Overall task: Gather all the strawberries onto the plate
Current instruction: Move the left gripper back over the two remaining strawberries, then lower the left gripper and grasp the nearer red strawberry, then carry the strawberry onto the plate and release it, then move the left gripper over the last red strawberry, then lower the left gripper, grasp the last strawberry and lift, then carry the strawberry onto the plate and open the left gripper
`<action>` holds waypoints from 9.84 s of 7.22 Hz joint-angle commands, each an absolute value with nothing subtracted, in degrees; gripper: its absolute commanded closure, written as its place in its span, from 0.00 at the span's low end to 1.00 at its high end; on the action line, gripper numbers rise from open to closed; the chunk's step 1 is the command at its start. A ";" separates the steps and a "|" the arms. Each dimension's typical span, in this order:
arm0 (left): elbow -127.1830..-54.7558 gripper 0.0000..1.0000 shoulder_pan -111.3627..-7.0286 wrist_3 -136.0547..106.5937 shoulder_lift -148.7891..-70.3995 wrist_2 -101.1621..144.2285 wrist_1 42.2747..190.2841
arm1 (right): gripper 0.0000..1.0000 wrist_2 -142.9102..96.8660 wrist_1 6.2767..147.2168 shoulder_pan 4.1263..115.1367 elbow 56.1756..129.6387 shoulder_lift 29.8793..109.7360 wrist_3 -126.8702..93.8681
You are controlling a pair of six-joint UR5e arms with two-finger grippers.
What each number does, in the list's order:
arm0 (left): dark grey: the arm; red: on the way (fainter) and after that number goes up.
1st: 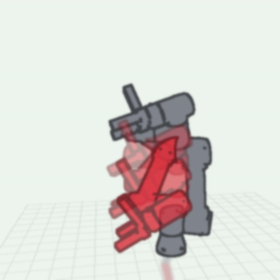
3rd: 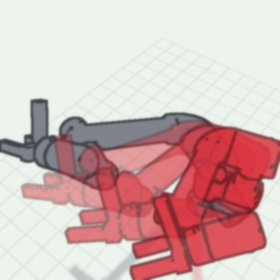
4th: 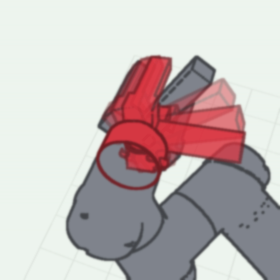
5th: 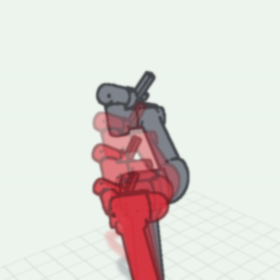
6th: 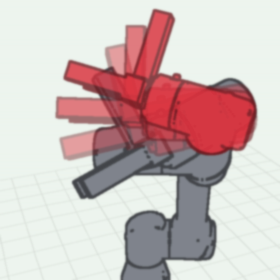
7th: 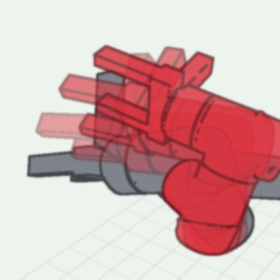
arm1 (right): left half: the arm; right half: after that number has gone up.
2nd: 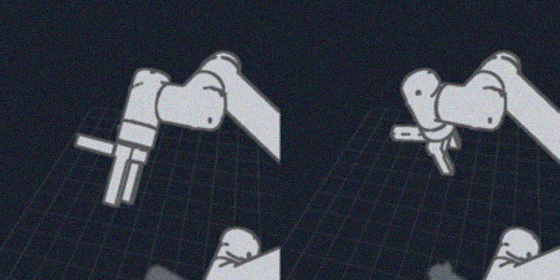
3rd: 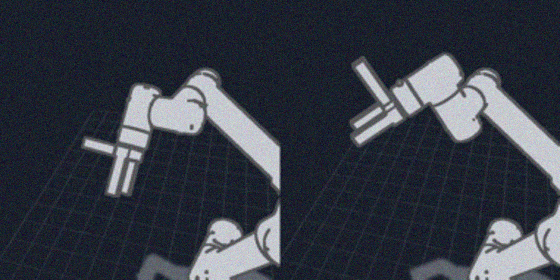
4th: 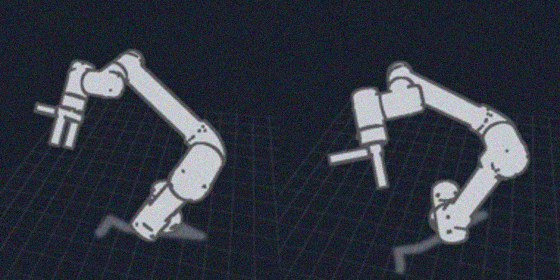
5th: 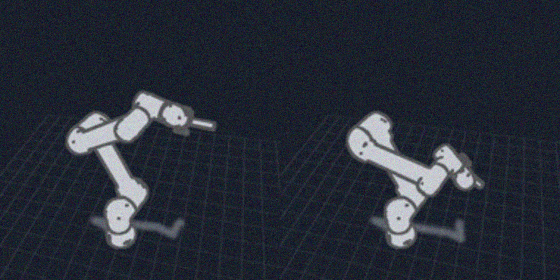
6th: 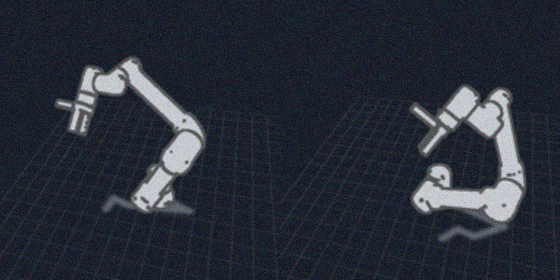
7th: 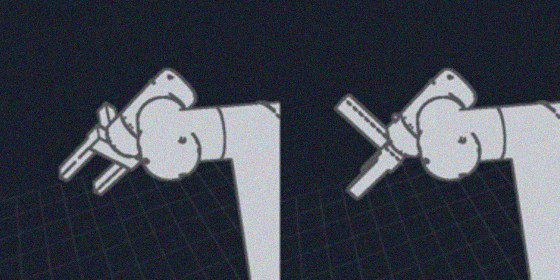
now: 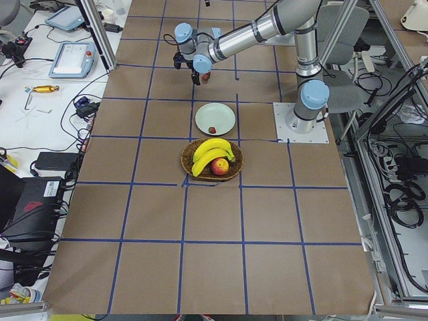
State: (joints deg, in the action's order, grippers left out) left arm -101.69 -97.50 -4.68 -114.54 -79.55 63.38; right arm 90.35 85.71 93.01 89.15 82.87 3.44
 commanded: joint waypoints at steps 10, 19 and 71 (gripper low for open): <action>-101.69 0.22 -101.95 -5.19 -118.21 -79.19 65.03 | 0.00 90.35 85.78 93.25 89.74 82.79 3.25; -101.34 0.28 -101.78 0.69 -117.69 -82.00 64.42 | 0.00 90.35 85.78 93.25 90.09 82.79 3.16; -98.79 1.00 -99.61 1.63 -113.57 -81.64 69.23 | 0.00 89.03 87.45 93.69 90.09 81.56 2.72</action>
State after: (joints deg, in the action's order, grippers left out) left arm -99.42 -101.95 -2.74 -114.87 -79.30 66.43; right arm 89.03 86.95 93.69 90.09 81.56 2.72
